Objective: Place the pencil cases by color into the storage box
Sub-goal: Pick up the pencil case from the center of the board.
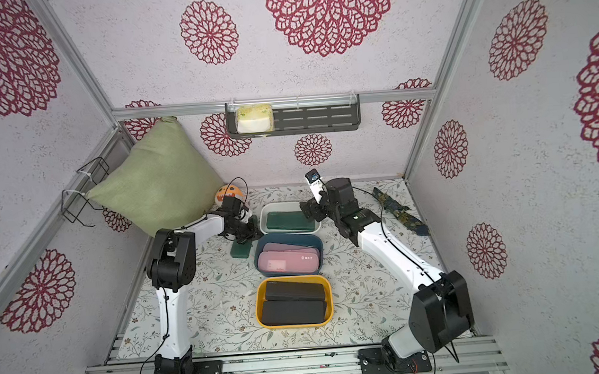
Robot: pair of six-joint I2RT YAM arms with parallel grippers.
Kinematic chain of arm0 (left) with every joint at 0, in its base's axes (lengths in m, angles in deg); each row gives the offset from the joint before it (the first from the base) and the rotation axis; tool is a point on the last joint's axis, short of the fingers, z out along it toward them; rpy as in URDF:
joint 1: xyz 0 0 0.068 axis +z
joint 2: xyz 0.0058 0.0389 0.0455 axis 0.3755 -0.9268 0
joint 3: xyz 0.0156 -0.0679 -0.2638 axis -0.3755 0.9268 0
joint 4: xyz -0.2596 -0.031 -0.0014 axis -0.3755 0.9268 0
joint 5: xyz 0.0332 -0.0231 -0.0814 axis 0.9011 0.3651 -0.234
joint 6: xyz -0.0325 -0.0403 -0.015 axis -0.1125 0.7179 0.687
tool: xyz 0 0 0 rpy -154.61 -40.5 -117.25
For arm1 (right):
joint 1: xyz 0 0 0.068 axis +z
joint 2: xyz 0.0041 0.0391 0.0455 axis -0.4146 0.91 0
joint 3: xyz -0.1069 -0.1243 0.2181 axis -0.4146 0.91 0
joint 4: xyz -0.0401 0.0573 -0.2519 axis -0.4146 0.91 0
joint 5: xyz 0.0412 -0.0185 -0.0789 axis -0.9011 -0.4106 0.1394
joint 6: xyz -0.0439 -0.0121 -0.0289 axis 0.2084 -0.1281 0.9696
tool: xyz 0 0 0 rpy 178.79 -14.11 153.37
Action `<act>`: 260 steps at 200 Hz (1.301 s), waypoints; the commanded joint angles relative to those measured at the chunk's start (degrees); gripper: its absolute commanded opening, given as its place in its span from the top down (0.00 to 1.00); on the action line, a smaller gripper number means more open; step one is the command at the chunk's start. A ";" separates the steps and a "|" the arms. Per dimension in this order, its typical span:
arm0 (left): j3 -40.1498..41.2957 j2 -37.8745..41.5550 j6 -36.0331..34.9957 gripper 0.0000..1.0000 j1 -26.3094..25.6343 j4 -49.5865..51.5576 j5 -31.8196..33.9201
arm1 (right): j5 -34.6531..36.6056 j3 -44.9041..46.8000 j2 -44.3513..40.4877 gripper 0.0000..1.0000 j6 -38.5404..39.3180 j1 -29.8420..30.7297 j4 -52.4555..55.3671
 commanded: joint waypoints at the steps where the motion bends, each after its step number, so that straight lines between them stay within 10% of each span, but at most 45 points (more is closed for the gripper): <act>1: 0.42 -0.20 -1.88 1.00 0.03 4.68 5.44 | 0.99 -1.68 -0.45 0.03 0.26 0.44 -0.66; 82: 1.64 9.71 -5.80 0.99 -0.94 6.80 15.54 | 1.02 -0.98 -1.23 0.03 0.40 0.53 -0.77; 163: 0.05 19.45 -18.21 0.00 -0.08 9.98 17.64 | 0.98 3.17 -5.92 0.02 0.35 0.79 -1.82; 260: -13.94 6.93 -33.33 0.03 2.30 29.07 20.11 | 0.40 4.97 -6.64 0.02 1.20 0.79 -2.14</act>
